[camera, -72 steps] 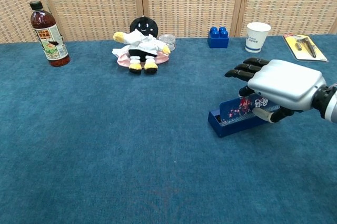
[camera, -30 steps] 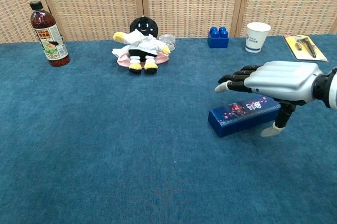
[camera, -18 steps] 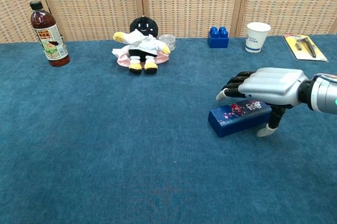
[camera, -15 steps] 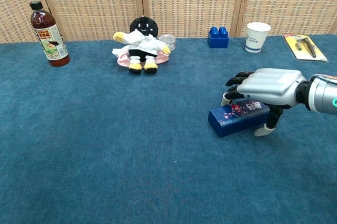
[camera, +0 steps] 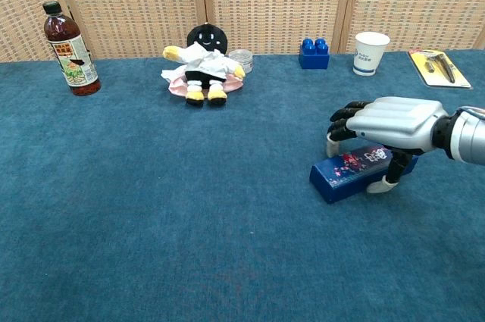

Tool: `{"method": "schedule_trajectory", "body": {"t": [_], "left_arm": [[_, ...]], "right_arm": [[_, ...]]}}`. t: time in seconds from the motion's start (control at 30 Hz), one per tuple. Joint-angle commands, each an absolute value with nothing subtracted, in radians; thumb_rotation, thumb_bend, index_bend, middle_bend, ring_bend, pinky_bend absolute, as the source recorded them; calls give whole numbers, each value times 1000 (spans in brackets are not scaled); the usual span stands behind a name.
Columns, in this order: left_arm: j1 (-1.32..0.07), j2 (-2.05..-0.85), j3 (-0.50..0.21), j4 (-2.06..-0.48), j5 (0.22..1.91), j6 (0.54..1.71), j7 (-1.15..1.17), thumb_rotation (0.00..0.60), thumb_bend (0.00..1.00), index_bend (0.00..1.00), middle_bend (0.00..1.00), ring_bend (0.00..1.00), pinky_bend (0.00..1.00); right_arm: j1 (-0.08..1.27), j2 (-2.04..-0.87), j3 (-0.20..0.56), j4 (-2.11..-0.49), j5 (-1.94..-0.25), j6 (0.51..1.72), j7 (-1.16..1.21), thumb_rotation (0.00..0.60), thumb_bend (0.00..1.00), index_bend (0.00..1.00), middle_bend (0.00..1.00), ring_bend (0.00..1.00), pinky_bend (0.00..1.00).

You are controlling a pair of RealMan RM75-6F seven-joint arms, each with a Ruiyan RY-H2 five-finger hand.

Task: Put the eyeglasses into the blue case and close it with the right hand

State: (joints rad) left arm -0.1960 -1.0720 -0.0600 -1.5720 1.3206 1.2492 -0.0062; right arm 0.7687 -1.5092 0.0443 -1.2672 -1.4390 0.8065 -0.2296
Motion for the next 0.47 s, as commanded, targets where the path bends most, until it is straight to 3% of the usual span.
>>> {"method": "schedule_trajectory", "body": {"t": [0.03,0.1,0.23,0.4,0.47], "left_arm": [[-196,-1071,-59,-1574,1323,1249,-8,600,0,0,0,0,0],[-194,-1067,-58,-1577,1327,1252,-14,600,0,0,0,0,0],[-177,-1062,-63,-1580,1339,1298,-12,600,0,0,0,0,0],[-148,-1058,-63,-1595,1367,1373,-10,600,0,0,0,0,0],[-140,-1052,-61,-1599,1380,1389,-20,600,0,0,0,0,0]], "right_arm": [[755,-1433,52,-1374,-1389,793,-250,600,27,0,0,0,29],[733,-1373,52,-1453,-1375,824,-268,600,3,0,0,0,20],[630,-1252,41,-1589,-1406,1002,-252,600,0,0,0,0,11],[434,-1181,-3,-1575,-1493,1327,-206,600,0,0,0,0,1],[386,-1174,-14,-1555,-1501,1390,-168,600,0,0,0,0,0]]}}
